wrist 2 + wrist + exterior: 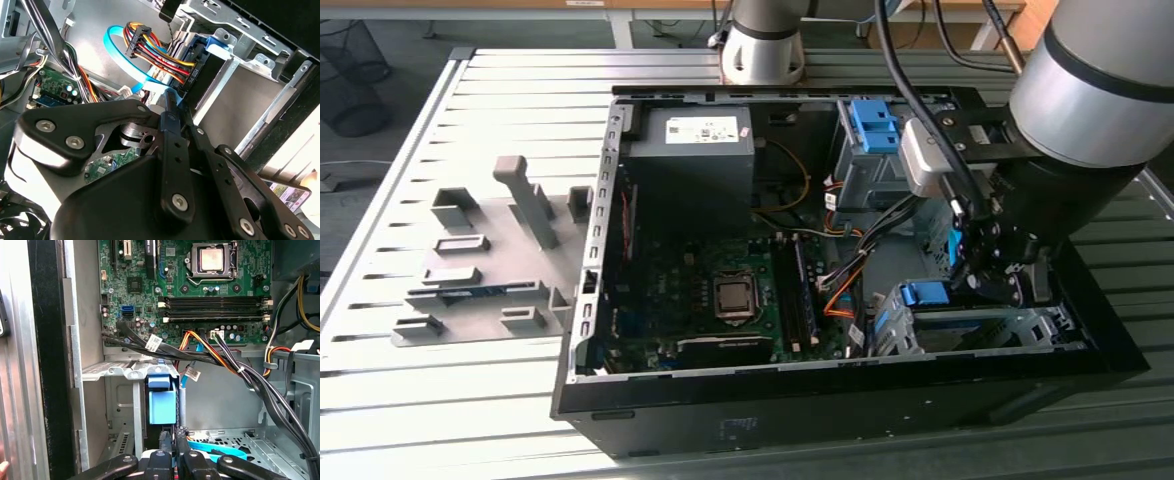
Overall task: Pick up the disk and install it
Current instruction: 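Insert the second disk wire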
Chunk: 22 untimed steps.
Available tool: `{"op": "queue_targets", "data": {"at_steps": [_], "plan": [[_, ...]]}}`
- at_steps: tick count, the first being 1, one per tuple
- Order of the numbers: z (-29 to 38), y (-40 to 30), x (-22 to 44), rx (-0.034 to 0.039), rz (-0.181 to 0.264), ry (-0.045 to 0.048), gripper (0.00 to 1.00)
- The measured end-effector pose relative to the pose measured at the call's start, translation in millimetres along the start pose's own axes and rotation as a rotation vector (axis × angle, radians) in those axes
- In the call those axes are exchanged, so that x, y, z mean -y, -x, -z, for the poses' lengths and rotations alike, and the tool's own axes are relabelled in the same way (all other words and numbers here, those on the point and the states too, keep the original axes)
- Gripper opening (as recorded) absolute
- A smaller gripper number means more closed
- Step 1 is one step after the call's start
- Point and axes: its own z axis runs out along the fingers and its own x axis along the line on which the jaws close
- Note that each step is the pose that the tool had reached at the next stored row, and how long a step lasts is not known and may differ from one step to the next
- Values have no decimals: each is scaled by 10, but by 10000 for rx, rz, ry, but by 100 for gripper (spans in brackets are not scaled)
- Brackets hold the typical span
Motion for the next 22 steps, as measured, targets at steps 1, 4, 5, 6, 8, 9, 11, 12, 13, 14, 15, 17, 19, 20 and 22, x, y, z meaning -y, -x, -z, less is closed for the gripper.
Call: {"op": "queue_targets", "data": {"at_steps": [1, 4, 5, 6, 8, 9, 11, 12, 13, 14, 15, 17, 19, 20, 22], "plan": [[-1, 0, 0, 1, 0, 0, 16], [-1, -1, 0, 1, 0, 0, 17], [5, -1, 0, 2, 0, 0, 17], [17, 0, 2, 4, -1, 0, 24], [69, 2, 7, 3, -1, 0, 24], [98, 3, 10, 4, 0, -1, 24], [156, 4, 15, 3, 0, 0, 24], [181, 5, 18, 3, -1, 0, 24], [192, 6, 19, 2, 0, 0, 24], [191, 6, 19, 5, 0, 0, 22], [191, 6, 19, 6, 0, 0, 22], [193, 6, 19, 4, 0, 0, 11], [194, 6, 19, 3, 0, 0, 11], [195, 6, 19, 4, 0, 0, 11], [196, 6, 20, 3, 0, 0, 11]]}}
